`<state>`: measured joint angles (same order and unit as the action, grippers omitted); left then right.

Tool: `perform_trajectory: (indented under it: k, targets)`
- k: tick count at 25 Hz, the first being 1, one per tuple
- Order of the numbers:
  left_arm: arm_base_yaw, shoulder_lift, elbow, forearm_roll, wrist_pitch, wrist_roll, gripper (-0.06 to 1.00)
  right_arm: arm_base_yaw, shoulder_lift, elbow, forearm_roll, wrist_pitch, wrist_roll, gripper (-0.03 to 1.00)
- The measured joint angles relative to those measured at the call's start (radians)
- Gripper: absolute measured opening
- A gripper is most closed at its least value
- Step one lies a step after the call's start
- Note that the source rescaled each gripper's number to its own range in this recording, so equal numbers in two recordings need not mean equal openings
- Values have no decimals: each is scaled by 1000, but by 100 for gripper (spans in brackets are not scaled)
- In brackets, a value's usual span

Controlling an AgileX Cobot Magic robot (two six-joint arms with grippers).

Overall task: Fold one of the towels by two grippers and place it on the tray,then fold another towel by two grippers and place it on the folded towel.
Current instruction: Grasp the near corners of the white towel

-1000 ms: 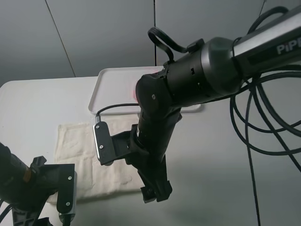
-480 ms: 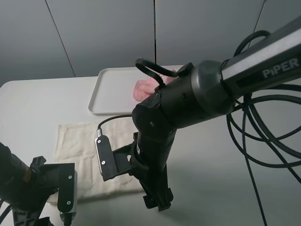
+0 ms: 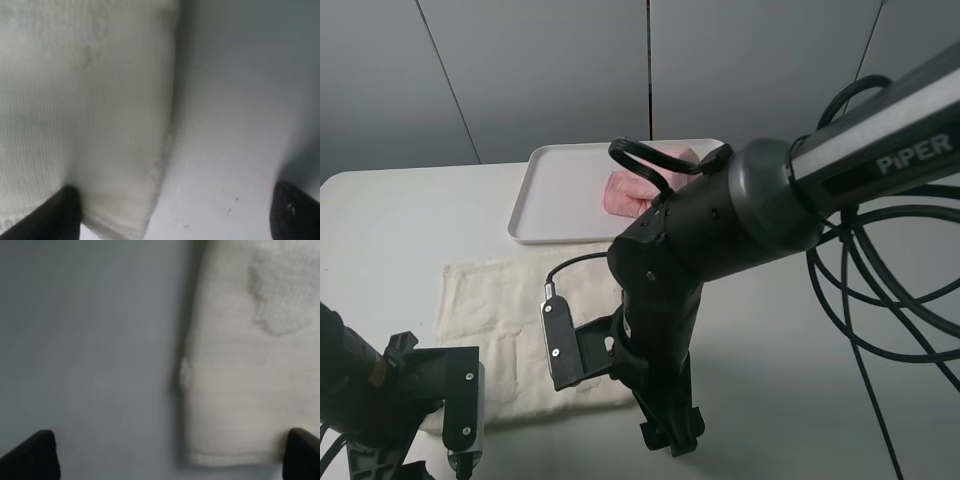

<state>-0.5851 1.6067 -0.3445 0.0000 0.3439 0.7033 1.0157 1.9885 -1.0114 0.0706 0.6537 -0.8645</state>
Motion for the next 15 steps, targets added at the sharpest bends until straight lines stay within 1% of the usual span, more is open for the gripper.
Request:
perform_trajectory:
  k: [9,15]
  targets:
    - [-2,0,0,0,-2,-2,99,0,18,13,-7,0,2,96]
    - [-2,0,0,0,-2,-2,99,0,18,13,-7,-14,51,95]
